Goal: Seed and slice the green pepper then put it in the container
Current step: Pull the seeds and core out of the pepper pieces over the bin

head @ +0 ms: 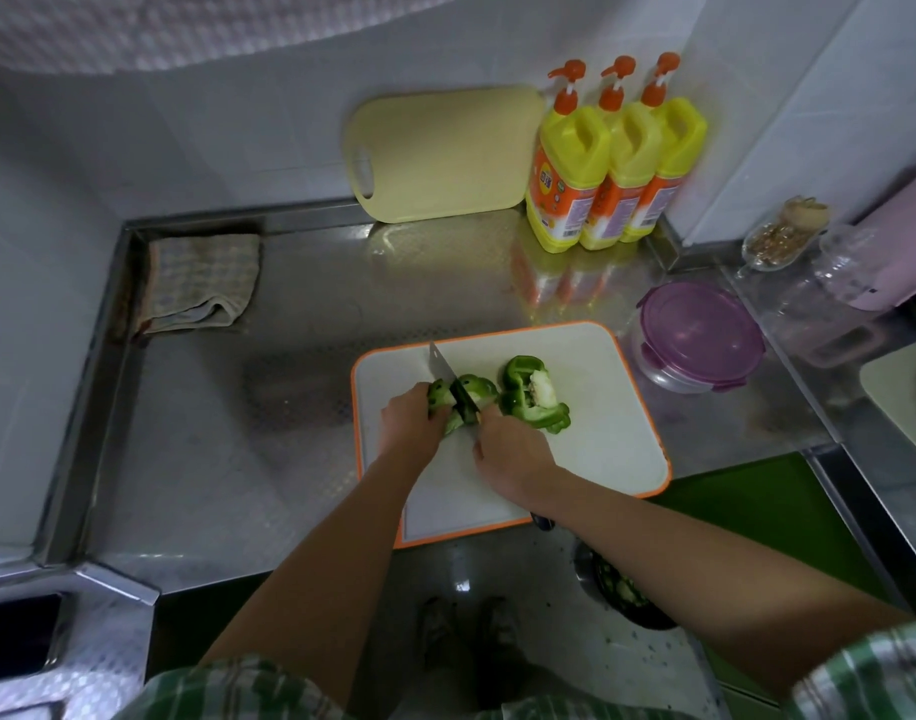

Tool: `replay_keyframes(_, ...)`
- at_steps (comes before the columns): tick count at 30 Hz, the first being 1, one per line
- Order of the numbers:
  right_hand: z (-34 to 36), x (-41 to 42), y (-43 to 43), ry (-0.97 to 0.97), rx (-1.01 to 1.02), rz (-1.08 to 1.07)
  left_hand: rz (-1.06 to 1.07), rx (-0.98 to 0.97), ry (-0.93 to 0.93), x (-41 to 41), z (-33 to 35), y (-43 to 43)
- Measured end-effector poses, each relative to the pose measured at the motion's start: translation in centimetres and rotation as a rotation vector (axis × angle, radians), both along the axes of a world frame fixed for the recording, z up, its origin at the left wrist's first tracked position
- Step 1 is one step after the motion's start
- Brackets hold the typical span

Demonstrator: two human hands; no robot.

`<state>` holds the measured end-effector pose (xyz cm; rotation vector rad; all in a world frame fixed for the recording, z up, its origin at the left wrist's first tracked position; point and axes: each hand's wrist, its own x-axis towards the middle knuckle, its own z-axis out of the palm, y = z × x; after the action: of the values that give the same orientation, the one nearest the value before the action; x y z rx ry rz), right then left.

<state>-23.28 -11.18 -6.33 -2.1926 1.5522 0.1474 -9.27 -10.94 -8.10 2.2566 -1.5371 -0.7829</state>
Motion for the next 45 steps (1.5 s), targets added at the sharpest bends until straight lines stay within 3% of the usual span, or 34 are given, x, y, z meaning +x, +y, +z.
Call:
replay_keyframes(5,-2.3,0.2,-0.1,-0.024,0.023,-0.028,0.069,0.018,0.177,1.5,-0.5,0.2)
replay_keyframes(10,-2.7,0.0,-1.1,-0.070,0.054,-0.075,0.248,0.026,0.546,2.4,-1.2,0.7)
replay_keyframes(15,-0.9,0.2,-2.5,-0.177,0.002,-0.016,0.154,0.157,0.127,2.8,-1.2,0.3)
replay_keyframes(18,0.4,-0.8,-2.7,-0.345,-0.082,-0.025,0.137,0.179,0.001,2.6,-0.9,-0.1)
replay_keyframes(21,1.2,-3.1,-3.8,-0.429,-0.116,-0.184,0.105,0.147,-0.083,1.9,-0.5,-0.8)
replay_keyframes(24,1.2,-6.6,-5.1,-0.470,-0.103,-0.378,0.078,-0.019,-0.192,0.2,0.4,-1.9)
replay_keyframes(26,1.0,-8.9,-5.7,-0.474,-0.070,-0.479,0.004,-0.127,-0.238,-1.5,1.1,-3.2)
replay_keyframes(29,0.6,-11.4,-5.9,-0.466,-0.004,-0.544,-0.300,-0.171,-0.282,-4.5,1.2,-5.4)
replay_keyframes(31,0.4,-12.4,-5.6,-0.443,0.025,-0.547,-0.477,-0.143,-0.324,-6.3,1.0,-7.0)
replay_keyframes(36,0.1,-13.3,-5.1,-0.377,0.126,-0.541,-0.693,0.036,-0.559,-8.6,-0.2,-8.9)
replay_keyframes(40,0.2,-13.4,-5.1,-0.336,0.200,-0.514,-0.717,0.001,-0.704,-9.0,-0.6,-8.6)
replay_keyframes(45,0.8,-13.1,-5.4,-0.332,0.214,-0.484,-0.690,-0.021,-0.706,-9.6,0.1,-8.3)
